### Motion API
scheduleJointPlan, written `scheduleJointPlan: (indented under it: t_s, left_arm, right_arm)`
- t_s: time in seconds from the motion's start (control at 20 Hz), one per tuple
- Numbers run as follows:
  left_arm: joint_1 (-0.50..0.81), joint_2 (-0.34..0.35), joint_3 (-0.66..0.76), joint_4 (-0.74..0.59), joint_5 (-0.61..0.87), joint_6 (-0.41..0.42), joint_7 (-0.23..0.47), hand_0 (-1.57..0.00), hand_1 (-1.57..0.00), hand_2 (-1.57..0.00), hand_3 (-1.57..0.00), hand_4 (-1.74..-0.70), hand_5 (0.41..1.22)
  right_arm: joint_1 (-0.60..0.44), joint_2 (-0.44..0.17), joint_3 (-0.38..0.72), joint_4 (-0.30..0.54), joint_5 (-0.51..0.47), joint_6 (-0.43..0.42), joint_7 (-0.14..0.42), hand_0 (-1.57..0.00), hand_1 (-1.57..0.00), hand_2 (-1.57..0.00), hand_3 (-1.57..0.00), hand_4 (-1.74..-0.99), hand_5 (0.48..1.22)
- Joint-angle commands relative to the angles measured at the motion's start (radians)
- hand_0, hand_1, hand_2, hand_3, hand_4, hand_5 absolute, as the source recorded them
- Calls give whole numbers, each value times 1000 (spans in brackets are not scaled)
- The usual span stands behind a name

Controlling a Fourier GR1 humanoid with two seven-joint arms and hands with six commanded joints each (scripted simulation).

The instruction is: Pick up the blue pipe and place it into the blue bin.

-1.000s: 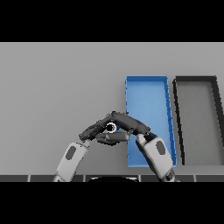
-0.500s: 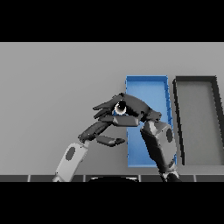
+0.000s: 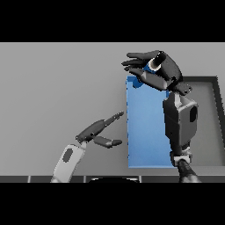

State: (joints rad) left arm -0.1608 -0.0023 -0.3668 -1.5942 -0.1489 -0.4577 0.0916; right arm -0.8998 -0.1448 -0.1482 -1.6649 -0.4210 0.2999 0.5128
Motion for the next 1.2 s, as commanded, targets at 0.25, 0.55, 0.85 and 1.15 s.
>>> scheduleJointPlan:
  t_s: [0.25, 0.55, 0.85, 1.15]
  left_arm:
    - [-4, 0, 8, 1, 1, 7, 12, 1, 1, 1, 1, -944, 467]
    - [-13, -1, 0, 20, -27, 20, -14, 1, 1, 1, 1, -931, 460]
    - [-24, 14, 20, 14, -30, 33, -24, 1, 1, 1, 1, -928, 467]
    - [-17, 7, 5, 3, -35, 33, -33, 1, 1, 1, 1, -922, 481]
  right_arm:
    - [103, -34, -66, 65, 105, 3, 49, -1571, -1571, -1571, -1571, -1499, 1221]
    - [266, -20, -73, 75, 233, -5, 97, -1571, -1571, -1571, -1571, -1500, 1221]
    - [418, -60, 13, 159, 278, -137, 97, -1571, -1571, -1571, -1571, -1499, 1221]
    - [479, -223, 240, 275, 67, -325, 97, -1571, -1571, -1571, -804, -1616, 1221]
